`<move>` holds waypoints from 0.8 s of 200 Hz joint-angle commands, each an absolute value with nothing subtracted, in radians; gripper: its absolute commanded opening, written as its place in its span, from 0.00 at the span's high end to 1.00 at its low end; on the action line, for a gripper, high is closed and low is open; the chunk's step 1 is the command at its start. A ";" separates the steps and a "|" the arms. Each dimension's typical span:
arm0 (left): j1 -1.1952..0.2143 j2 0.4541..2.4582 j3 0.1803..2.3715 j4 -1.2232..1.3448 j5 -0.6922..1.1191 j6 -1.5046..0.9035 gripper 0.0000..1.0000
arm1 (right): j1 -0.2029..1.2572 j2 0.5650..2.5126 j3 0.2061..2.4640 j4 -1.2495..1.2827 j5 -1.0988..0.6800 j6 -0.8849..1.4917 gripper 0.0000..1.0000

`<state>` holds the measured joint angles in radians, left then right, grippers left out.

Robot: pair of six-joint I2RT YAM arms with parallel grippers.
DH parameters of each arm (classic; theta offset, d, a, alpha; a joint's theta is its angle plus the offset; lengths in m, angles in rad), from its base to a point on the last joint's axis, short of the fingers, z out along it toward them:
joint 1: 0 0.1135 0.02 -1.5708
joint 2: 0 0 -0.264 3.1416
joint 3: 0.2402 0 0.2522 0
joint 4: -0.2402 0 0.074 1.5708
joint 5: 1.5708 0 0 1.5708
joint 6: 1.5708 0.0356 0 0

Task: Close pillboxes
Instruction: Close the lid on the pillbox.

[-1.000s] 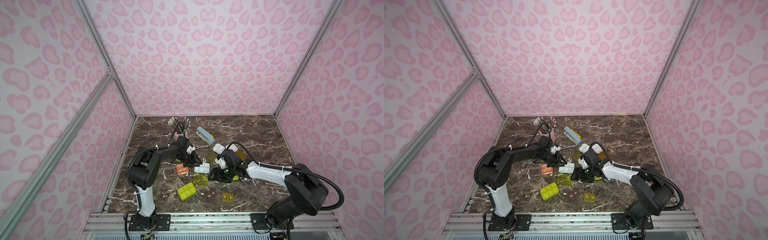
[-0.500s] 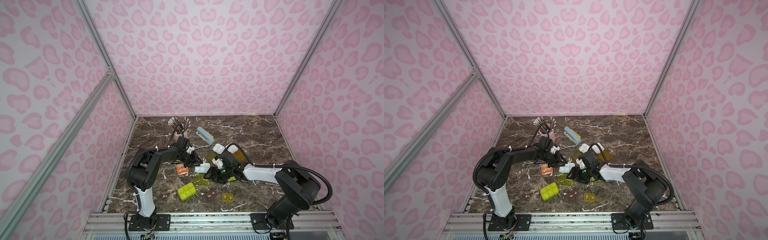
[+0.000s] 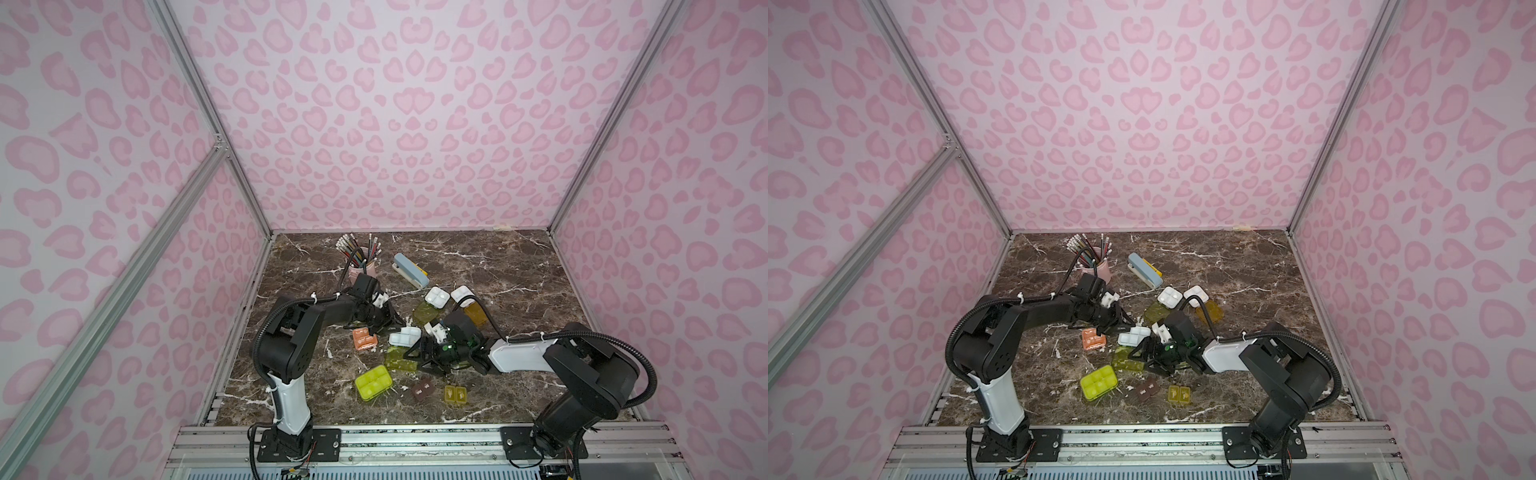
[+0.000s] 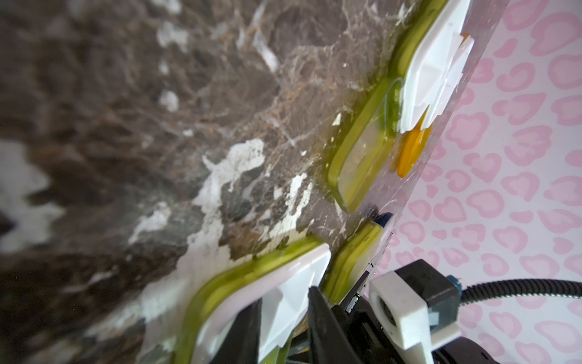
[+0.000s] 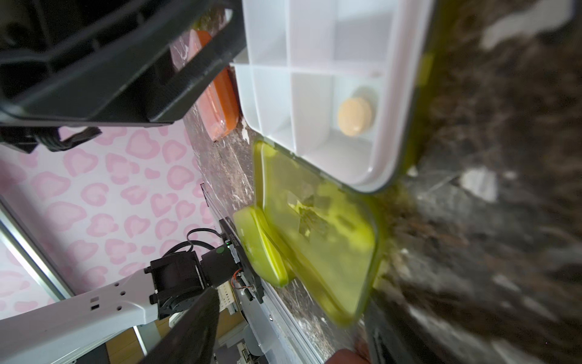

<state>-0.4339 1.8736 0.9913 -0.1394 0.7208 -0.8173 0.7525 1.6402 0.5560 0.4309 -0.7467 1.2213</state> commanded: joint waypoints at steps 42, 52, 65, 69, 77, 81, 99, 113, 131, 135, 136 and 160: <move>-0.435 1.864 0.989 -0.134 0.722 -0.814 0.71 | 0.762 1.654 0.550 0.651 -0.758 1.309 0.27; -0.434 1.861 0.996 -0.141 0.724 -0.809 0.71 | 0.762 1.648 0.561 0.639 -0.755 1.299 0.27; -0.434 1.853 1.011 -0.165 0.726 -0.797 0.71 | 0.762 1.640 0.581 0.608 -0.746 1.277 0.27; -0.434 1.850 1.020 -0.177 0.726 -0.791 0.70 | 0.762 1.638 0.589 0.595 -0.744 1.268 0.27; -0.434 1.841 1.036 -0.206 0.722 -0.775 0.70 | 0.761 1.635 0.604 0.571 -0.739 1.252 0.27; -0.434 1.838 1.045 -0.223 0.716 -0.766 0.69 | 0.761 1.633 0.611 0.563 -0.738 1.245 0.27; -0.434 1.810 1.081 -0.292 0.694 -0.727 0.66 | 0.758 1.632 0.635 0.538 -0.739 1.227 0.27; -0.434 1.794 1.098 -0.324 0.687 -0.714 0.64 | 0.754 1.633 0.648 0.525 -0.738 1.216 0.27; -0.433 1.784 1.113 -0.345 0.690 -0.710 0.58 | 0.743 1.638 0.659 0.516 -0.738 1.203 0.27; -0.433 1.781 1.115 -0.349 0.691 -0.708 0.56 | 0.740 1.638 0.661 0.511 -0.737 1.200 0.27; -0.432 1.780 1.115 -0.349 0.691 -0.708 0.56 | 0.740 1.638 0.662 0.510 -0.737 1.200 0.27; -0.416 1.762 1.131 -0.383 0.686 -0.697 0.48 | 0.725 1.641 0.698 0.441 -0.719 1.144 0.27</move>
<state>-0.4301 1.7828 1.1099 -0.3206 0.6933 -0.7315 0.7364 1.6344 0.6712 0.5072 -0.7410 1.2129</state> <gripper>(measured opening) 0.493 0.727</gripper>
